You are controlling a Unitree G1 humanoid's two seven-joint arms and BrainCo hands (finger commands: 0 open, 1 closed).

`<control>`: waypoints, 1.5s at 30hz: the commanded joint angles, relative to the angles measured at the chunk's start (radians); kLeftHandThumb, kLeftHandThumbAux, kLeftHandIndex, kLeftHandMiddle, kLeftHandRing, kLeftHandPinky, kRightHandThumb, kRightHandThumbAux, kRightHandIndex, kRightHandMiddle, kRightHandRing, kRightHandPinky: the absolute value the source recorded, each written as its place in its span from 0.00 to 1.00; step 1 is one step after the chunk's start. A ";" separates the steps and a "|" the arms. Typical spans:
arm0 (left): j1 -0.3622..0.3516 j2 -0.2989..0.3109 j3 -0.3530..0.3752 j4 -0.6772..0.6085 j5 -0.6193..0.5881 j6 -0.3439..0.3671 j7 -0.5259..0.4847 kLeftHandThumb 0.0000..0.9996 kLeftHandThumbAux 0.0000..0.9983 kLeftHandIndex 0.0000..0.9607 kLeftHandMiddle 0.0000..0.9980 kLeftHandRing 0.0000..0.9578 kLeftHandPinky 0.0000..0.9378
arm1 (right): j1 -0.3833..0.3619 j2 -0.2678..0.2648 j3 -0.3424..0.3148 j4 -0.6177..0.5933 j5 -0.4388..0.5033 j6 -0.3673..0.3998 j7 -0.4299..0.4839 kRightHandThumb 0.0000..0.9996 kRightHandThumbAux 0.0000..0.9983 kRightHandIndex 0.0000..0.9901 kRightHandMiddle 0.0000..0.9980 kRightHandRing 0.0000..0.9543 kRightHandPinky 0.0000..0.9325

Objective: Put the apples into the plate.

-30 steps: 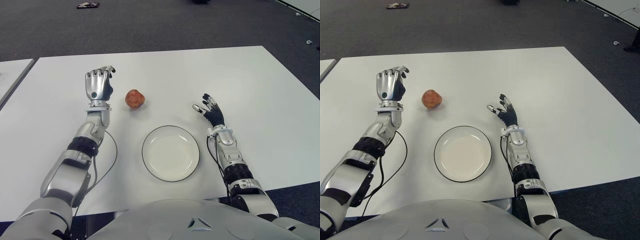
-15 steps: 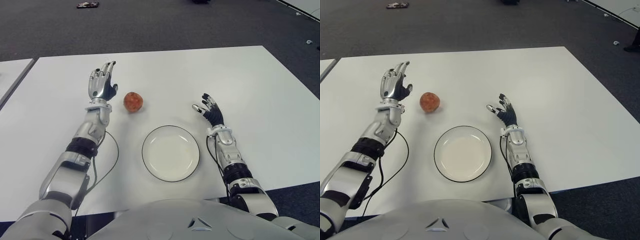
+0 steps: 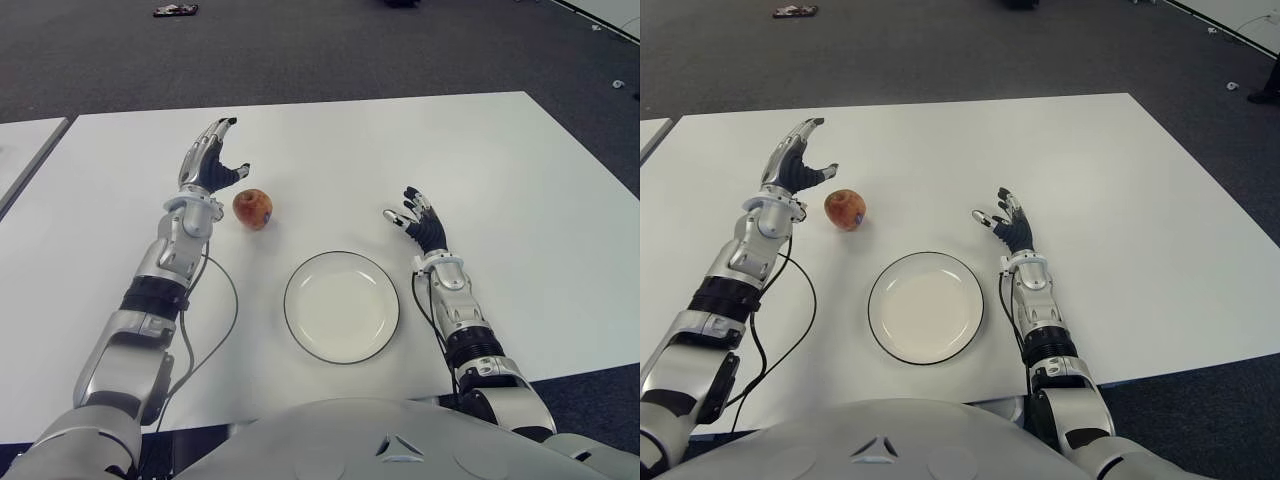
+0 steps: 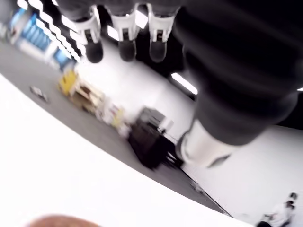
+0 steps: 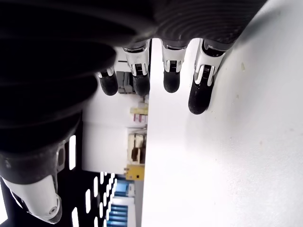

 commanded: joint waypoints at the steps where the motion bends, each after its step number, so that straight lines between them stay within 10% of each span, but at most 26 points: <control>1: 0.018 0.004 0.016 -0.041 -0.025 0.031 -0.066 0.32 0.09 0.00 0.00 0.00 0.00 | 0.010 0.011 0.010 0.026 -0.010 0.022 0.004 0.11 0.70 0.00 0.00 0.00 0.04; 23: 0.030 -0.044 0.052 -0.153 -0.100 0.073 -0.162 0.06 0.22 0.00 0.00 0.00 0.00 | -0.002 0.016 0.009 0.047 -0.010 0.012 -0.003 0.11 0.70 0.00 0.01 0.00 0.02; 30: -0.089 -0.042 -0.009 0.164 -0.026 0.032 -0.117 0.06 0.21 0.00 0.00 0.00 0.00 | -0.004 0.018 0.011 0.051 -0.012 0.009 -0.006 0.11 0.71 0.00 0.01 0.00 0.02; 45: -0.145 -0.069 -0.161 0.403 0.156 0.040 0.036 0.14 0.15 0.00 0.00 0.00 0.00 | -0.006 0.018 0.011 0.057 -0.015 0.014 -0.012 0.12 0.70 0.00 0.00 0.00 0.03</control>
